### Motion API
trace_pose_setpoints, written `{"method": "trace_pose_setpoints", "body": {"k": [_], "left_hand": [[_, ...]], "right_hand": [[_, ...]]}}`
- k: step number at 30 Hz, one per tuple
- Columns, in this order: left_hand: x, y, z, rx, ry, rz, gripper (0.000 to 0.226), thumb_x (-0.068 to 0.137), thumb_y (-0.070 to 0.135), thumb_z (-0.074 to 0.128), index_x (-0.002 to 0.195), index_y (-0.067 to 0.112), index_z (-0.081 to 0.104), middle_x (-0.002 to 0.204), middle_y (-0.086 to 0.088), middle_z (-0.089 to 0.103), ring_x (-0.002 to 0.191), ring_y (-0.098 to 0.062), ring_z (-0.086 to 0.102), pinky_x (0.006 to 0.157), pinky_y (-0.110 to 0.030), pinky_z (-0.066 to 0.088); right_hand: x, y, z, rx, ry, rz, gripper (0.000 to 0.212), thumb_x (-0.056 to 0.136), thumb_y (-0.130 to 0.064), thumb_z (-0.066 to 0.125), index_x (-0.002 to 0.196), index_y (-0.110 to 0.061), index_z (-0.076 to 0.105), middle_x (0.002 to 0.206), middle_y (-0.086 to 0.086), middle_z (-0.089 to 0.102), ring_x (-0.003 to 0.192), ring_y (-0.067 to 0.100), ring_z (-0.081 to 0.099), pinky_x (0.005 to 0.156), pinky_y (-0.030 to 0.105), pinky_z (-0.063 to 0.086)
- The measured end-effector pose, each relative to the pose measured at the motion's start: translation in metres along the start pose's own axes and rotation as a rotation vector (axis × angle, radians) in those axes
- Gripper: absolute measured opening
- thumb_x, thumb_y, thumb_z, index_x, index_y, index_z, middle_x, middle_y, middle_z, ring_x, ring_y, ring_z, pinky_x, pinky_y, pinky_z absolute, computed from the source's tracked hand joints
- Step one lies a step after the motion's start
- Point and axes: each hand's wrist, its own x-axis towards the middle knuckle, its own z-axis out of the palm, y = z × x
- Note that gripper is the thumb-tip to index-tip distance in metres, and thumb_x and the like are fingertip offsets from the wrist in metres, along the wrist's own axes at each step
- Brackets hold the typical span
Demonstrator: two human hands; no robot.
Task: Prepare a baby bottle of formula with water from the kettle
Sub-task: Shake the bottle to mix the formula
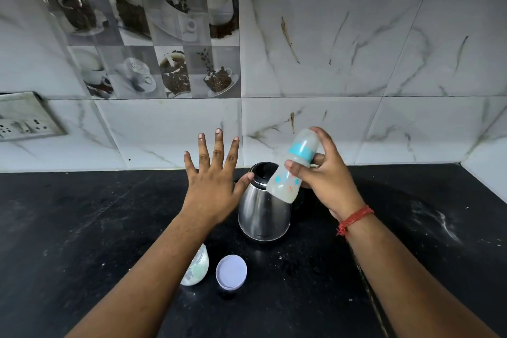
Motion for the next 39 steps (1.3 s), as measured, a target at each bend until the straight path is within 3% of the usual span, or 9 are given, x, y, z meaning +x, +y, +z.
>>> {"method": "trace_pose_setpoints", "body": {"k": [8,12,16,20,24,28,32,37,39], "left_hand": [[0.005,0.003,-0.005,0.000,-0.001,-0.005,0.081,0.090,0.076,-0.005,0.157,0.036,-0.028,0.164,-0.003,-0.039,0.149,-0.035,-0.038,0.122,-0.066,-0.011],[0.007,0.005,-0.007,-0.012,0.003,-0.010,0.081,0.091,0.076,-0.005,0.157,0.035,-0.027,0.164,-0.003,-0.040,0.149,-0.034,-0.039,0.121,-0.065,-0.012],[0.006,0.004,-0.006,-0.007,0.011,-0.005,0.081,0.091,0.076,-0.005,0.158,0.035,-0.026,0.164,-0.003,-0.038,0.150,-0.034,-0.037,0.122,-0.066,-0.011],[0.006,0.004,-0.006,-0.028,0.018,-0.019,0.080,0.092,0.076,-0.002,0.158,0.035,-0.026,0.165,-0.004,-0.038,0.150,-0.035,-0.037,0.122,-0.066,-0.010],[0.006,0.004,-0.007,-0.010,0.022,-0.008,0.080,0.092,0.075,-0.004,0.158,0.035,-0.026,0.165,-0.004,-0.038,0.150,-0.035,-0.037,0.122,-0.067,-0.009],[0.006,0.003,-0.007,-0.026,0.029,-0.018,0.081,0.092,0.076,-0.003,0.158,0.035,-0.026,0.165,-0.004,-0.037,0.150,-0.035,-0.036,0.122,-0.067,-0.010],[0.005,0.003,-0.007,-0.013,0.025,-0.013,0.081,0.092,0.075,-0.002,0.158,0.034,-0.025,0.165,-0.005,-0.036,0.150,-0.036,-0.035,0.122,-0.067,-0.010],[0.004,0.004,-0.008,-0.020,0.011,-0.022,0.081,0.092,0.075,-0.003,0.157,0.034,-0.027,0.165,-0.005,-0.037,0.150,-0.036,-0.036,0.122,-0.066,-0.011],[0.004,0.004,-0.008,-0.007,0.011,-0.010,0.081,0.092,0.075,-0.004,0.157,0.034,-0.027,0.165,-0.005,-0.037,0.150,-0.036,-0.035,0.122,-0.066,-0.010]], "right_hand": [[0.001,0.009,0.000,0.031,-0.025,0.059,0.079,0.072,-0.032,0.088,0.133,-0.052,0.042,0.107,0.008,0.072,0.099,0.027,0.074,0.083,0.050,0.062],[0.003,0.006,-0.004,0.269,0.278,-0.003,0.072,0.086,-0.022,0.080,0.138,-0.042,0.035,0.111,0.006,0.072,0.095,0.018,0.075,0.085,0.053,0.061],[0.002,0.006,-0.001,0.053,0.013,0.059,0.077,0.078,-0.027,0.086,0.136,-0.050,0.041,0.108,0.009,0.072,0.100,0.026,0.074,0.085,0.053,0.061],[0.007,-0.003,-0.009,0.349,0.326,-0.031,0.072,0.090,-0.017,0.076,0.140,-0.040,0.031,0.122,0.011,0.068,0.101,0.017,0.073,0.081,0.046,0.062],[0.004,-0.003,0.000,0.021,0.047,0.020,0.078,0.077,-0.030,0.086,0.137,-0.050,0.040,0.110,0.008,0.070,0.096,0.024,0.075,0.078,0.043,0.062],[0.006,-0.008,-0.007,0.365,0.360,-0.053,0.077,0.090,-0.017,0.076,0.148,-0.034,0.028,0.123,0.012,0.067,0.099,0.017,0.074,0.081,0.046,0.062],[0.002,-0.001,0.002,0.020,-0.011,0.065,0.084,0.076,-0.031,0.086,0.143,-0.044,0.037,0.110,0.009,0.071,0.098,0.024,0.075,0.084,0.054,0.061],[0.006,-0.003,-0.002,0.379,0.339,-0.003,0.076,0.091,-0.015,0.075,0.147,-0.032,0.028,0.120,0.012,0.067,0.095,0.016,0.074,0.080,0.046,0.063],[0.005,0.000,0.000,0.175,0.123,0.056,0.078,0.087,-0.014,0.079,0.146,-0.036,0.032,0.115,0.012,0.069,0.097,0.021,0.075,0.082,0.050,0.062]]}}
